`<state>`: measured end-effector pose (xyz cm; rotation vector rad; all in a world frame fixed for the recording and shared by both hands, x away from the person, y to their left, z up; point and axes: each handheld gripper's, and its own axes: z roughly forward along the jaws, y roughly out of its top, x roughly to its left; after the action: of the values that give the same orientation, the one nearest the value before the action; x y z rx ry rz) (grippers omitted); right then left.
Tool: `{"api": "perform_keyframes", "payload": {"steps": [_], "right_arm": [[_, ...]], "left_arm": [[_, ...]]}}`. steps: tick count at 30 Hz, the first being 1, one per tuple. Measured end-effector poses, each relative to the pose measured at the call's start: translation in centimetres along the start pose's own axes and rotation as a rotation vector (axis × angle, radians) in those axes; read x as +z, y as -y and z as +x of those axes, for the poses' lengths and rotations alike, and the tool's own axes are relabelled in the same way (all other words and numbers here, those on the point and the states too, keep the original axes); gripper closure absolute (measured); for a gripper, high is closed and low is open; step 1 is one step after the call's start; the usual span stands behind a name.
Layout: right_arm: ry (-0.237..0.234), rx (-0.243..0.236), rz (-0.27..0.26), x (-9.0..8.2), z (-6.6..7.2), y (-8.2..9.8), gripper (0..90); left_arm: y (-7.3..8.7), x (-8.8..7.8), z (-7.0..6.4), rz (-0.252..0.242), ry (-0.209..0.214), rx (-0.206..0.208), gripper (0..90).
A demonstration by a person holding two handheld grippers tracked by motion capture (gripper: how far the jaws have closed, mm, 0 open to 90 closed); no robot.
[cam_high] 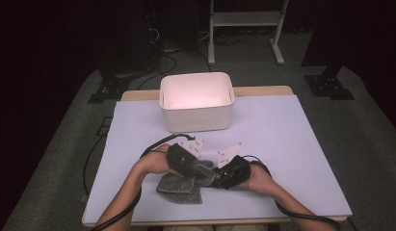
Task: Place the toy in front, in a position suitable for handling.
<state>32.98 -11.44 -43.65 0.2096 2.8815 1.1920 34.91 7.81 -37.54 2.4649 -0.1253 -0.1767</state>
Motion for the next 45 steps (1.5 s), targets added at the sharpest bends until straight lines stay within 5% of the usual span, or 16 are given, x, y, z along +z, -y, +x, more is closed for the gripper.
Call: {"api": "perform_keyframes", "payload": {"steps": [7,13,19,29,39,45], "right_arm": [[-0.007,-0.012,0.045,-1.4,-1.1,0.5,55.4],[0.017,0.046,0.040,-2.9,-2.3,2.1,53.9],[-0.020,0.108,0.009,-2.7,-2.0,2.5,38.1],[-0.069,0.131,-0.047,-3.6,-1.6,1.5,34.3],[-0.057,0.123,-0.022,-3.3,-0.4,2.3,29.7],[-0.007,0.100,0.003,-2.9,0.7,2.8,22.9]], "left_arm": [[-0.7,-0.6,0.9,0.058,-0.032,-0.010,74.5],[-0.4,-0.6,1.4,0.058,-0.039,-0.041,74.5],[-0.2,-0.3,1.1,0.027,-0.016,-0.052,74.5],[0.5,0.0,-0.2,-0.002,0.042,-0.038,74.5],[1.0,0.7,-1.9,-0.008,0.053,-0.013,73.9],[0.9,1.4,-2.6,0.020,0.076,0.018,73.8]]}}
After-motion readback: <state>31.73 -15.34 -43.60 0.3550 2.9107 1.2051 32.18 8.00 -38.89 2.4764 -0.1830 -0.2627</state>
